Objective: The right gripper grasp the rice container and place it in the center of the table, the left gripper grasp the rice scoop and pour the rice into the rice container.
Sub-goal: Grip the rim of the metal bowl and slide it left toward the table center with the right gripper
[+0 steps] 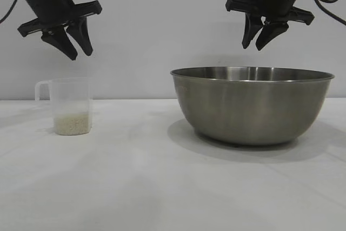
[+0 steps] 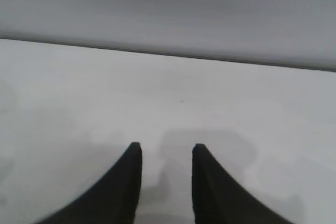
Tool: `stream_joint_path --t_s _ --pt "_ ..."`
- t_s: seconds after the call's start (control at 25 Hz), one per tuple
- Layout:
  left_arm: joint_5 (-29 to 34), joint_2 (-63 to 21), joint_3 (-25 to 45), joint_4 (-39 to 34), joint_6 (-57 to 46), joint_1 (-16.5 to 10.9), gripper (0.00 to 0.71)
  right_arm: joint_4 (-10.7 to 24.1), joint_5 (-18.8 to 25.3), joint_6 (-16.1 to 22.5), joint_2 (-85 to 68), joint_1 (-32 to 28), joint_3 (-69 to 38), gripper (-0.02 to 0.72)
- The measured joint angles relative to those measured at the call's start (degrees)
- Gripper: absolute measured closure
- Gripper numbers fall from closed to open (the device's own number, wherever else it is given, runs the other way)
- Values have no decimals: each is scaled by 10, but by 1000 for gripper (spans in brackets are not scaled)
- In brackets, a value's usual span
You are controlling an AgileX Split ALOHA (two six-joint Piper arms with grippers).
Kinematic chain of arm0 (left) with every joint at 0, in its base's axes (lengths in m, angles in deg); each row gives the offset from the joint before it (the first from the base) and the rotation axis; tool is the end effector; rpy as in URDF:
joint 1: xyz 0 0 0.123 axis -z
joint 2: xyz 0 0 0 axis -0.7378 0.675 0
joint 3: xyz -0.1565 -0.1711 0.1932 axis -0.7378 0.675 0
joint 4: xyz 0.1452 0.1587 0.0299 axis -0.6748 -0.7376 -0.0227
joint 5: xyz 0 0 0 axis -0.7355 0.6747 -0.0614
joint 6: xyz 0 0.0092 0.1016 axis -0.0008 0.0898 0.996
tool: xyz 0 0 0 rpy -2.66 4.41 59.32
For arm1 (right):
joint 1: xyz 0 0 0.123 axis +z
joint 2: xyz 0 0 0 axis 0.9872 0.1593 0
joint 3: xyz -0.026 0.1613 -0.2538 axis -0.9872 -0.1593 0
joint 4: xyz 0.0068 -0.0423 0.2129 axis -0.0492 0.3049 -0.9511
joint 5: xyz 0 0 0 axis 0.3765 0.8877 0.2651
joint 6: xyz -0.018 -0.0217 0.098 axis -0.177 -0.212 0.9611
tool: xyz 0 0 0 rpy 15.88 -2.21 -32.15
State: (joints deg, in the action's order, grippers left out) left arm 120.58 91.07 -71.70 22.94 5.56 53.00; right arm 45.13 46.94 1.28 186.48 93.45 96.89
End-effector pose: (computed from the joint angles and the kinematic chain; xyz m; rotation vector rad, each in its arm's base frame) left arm 0.4679 -0.0714 0.2318 0.1382 2.4521 -0.3980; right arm 0.4553 0.1156 0.2383 -0.2247 2.4397 0.2964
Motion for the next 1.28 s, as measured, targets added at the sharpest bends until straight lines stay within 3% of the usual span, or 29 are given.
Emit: stream_joint_path --t_s 0.32,0.44,0.84,1.16,1.28 --pt "1 0 0 -1 0 0 487 0 3 0 0 0 0 476" --pt "1 0 0 -1 0 0 487 0 27 0 0 0 0 476" --pt "11 0 0 -1 0 0 487 79 191 1 -47 0 0 476" --pt "13 0 0 -1 0 0 487 105 349 1 -86 0 0 476" --pt "14 0 0 0 0 0 487 109 373 1 -86 0 0 476"
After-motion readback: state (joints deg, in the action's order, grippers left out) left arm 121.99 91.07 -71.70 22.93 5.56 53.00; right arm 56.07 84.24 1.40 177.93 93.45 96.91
